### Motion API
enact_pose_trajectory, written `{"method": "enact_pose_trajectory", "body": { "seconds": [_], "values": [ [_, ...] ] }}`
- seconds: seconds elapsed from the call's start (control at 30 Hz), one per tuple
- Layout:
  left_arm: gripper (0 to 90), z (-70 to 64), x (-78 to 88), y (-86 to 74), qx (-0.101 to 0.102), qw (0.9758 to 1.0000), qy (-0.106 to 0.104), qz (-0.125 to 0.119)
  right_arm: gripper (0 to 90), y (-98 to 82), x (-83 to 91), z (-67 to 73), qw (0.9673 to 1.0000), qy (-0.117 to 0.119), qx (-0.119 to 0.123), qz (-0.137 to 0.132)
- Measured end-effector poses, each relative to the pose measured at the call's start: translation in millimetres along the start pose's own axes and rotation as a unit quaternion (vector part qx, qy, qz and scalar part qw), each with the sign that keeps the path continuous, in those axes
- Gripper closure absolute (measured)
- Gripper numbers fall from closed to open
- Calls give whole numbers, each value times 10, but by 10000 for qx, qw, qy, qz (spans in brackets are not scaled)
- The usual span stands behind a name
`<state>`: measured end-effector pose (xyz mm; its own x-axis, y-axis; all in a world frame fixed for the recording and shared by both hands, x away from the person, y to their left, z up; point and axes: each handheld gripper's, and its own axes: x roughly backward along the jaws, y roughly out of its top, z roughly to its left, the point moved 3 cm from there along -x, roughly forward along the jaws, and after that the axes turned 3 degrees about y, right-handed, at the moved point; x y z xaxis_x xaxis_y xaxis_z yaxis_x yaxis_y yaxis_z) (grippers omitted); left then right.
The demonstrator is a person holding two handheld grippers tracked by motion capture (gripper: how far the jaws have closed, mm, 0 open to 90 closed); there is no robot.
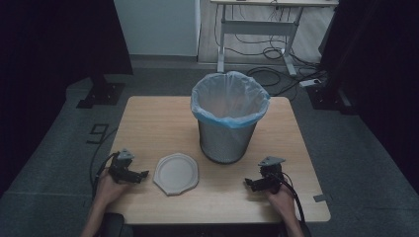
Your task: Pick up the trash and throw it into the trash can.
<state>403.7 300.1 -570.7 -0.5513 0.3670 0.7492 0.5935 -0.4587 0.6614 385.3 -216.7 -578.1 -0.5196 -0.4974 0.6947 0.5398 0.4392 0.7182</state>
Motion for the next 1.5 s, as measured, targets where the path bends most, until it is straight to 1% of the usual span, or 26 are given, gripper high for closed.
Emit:
{"method": "enact_pose_trajectory", "body": {
  "seconds": [0.43,0.7,0.77,0.8,0.83,0.9,0.97,1.0,1.03,1.1,1.13,1.17,1.2,1.3,1.33,1.37,1.4,1.47,1.5],
  "values": [
    [0,-1,-3,4,5,10000,-10,-1,0,0,0,0,10000,0,0,0],
    [14,-9,4,32,-67,9999,-67,105,0,-1,0,11,10000,-32,-48,-8],
    [14,-19,4,48,-107,9998,-65,126,0,-1,0,12,10000,-43,-51,-12],
    [14,-36,14,82,-150,9998,-58,115,0,-1,0,12,10000,-44,-52,-12],
    [14,-36,14,82,-150,9998,-58,115,0,-1,0,12,10000,-44,-52,-12],
    [20,-58,49,163,-175,9998,-108,14,0,-1,0,13,10000,-46,-55,-12],
    [34,-69,66,230,-159,9997,-155,-59,0,-1,-1,13,10000,-50,-58,-13],
    [40,-69,66,230,-159,9997,-155,-59,0,-1,0,13,10000,-40,-55,-10],
    [44,-87,72,305,-205,9996,-181,-94,0,-1,-1,13,10000,-53,-60,-12],
    [56,-109,64,384,-256,9993,-229,-114,0,-1,-1,14,10000,-56,-61,-13],
    [64,-109,64,384,-256,9993,-229,-114,0,-1,-1,14,10000,-57,-63,-13],
    [72,-123,52,426,-265,9992,-257,-133,0,0,-1,14,10000,-58,-63,-13],
    [81,-155,16,508,-306,9989,-323,-166,0,0,-1,14,10000,-61,-65,-12],
    [144,-213,-65,615,-393,9982,-415,-154,0,0,-1,15,10000,-57,-68,-8],
    [149,-231,-99,648,-437,9980,-446,-140,0,0,-2,16,10000,-65,-69,-12],
    [171,-231,-99,648,-437,9980,-446,-140,0,0,-2,16,10000,-65,-69,-12],
    [202,-271,-165,705,-520,9973,-521,-83,0,0,-2,16,10000,-59,-70,-9],
    [245,-303,-229,754,-622,9964,-573,-31,0,0,-2,15,10000,-59,-69,-9],
    [274,-303,-229,754,-622,9964,-573,-31,0,0,-2,15,10000,-59,-69,-9]
  ]
}}
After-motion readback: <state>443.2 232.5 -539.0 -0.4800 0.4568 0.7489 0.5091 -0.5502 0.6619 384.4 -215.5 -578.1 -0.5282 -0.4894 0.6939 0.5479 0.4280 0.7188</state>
